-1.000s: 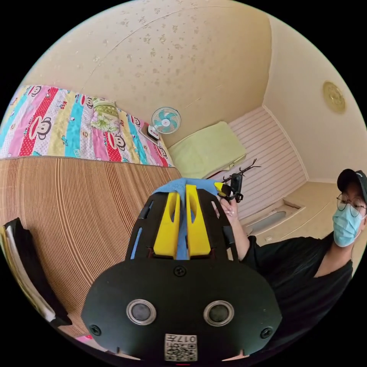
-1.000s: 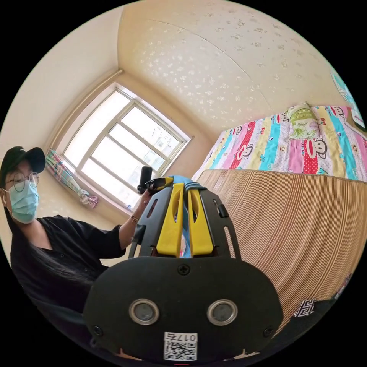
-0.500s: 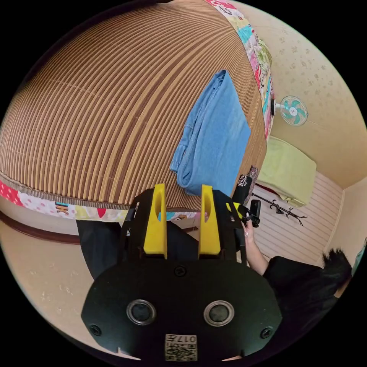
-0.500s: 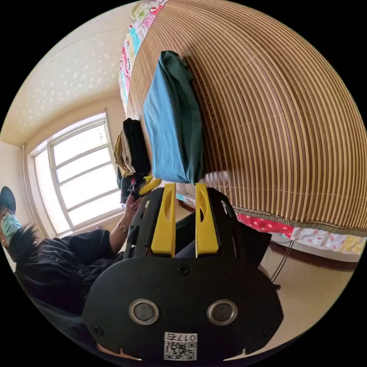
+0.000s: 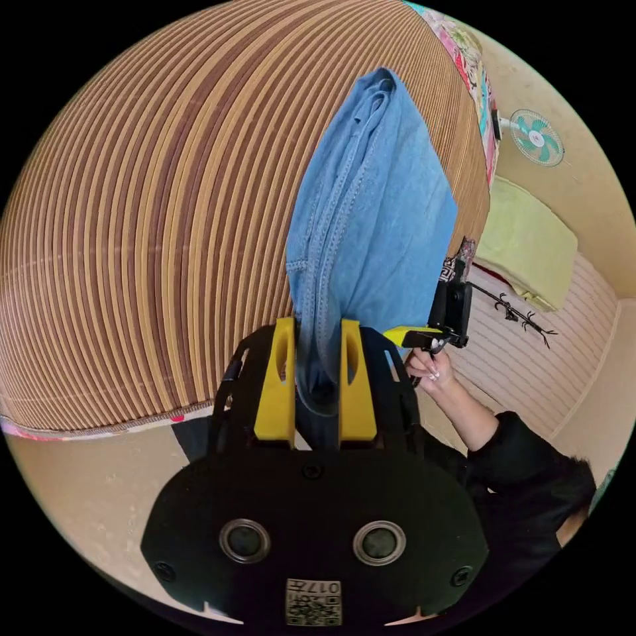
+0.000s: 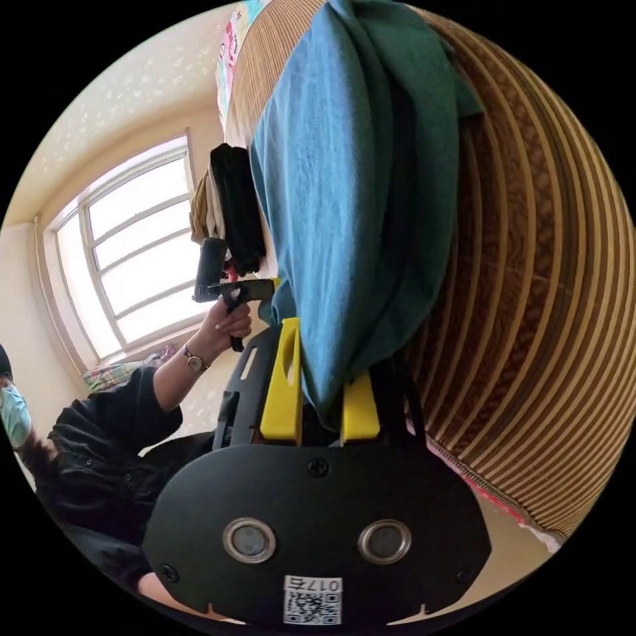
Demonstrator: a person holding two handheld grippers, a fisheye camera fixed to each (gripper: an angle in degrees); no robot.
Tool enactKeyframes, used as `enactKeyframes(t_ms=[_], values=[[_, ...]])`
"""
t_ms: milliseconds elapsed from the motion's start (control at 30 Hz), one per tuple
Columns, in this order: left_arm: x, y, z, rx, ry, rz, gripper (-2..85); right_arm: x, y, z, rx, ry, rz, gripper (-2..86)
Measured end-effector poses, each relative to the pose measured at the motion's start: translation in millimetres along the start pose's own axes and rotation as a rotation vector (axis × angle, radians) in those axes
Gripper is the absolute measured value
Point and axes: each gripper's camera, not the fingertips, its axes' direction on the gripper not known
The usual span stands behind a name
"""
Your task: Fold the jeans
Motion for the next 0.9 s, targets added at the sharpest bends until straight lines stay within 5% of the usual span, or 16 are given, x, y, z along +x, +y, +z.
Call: enactKeyframes(t_ms=[200, 367, 600, 700, 867, 900], values=[[39.6, 58.0, -5.7, -0.181, 0.186, 0.12, 8.7, -49.1, 66.0, -58.7, 0.07, -0.201, -0.19, 2.8], [149.7, 66.2, -2.0, -0.154, 0.359, 0.291, 8.7, -137.9, 104.4, -160.9, 0.062, 0.089, -0.45, 1.8], [309.0, 39.6, 74.7, -0.159, 0.33, 0.581, 8.8, -179.6, 183.7, -255.3, 0.131, 0.379, -0.493, 3.7], [360.2, 36.3, 141.4, -0.187, 0.238, 0.696, 9.7, -146.1, 213.3, -279.6, 0.17, 0.505, -0.304, 4.3], [345.8, 36.6, 262.6, -0.529, 0.017, 0.673, 6.6, -8.7, 278.9, -287.0, 0.362, 0.759, 0.712, 4.7], [336.9, 38.0, 262.5, -0.524, -0.007, 0.665, 6.6, -3.3, 286.6, -278.7, 0.395, 0.735, 0.745, 4.1]])
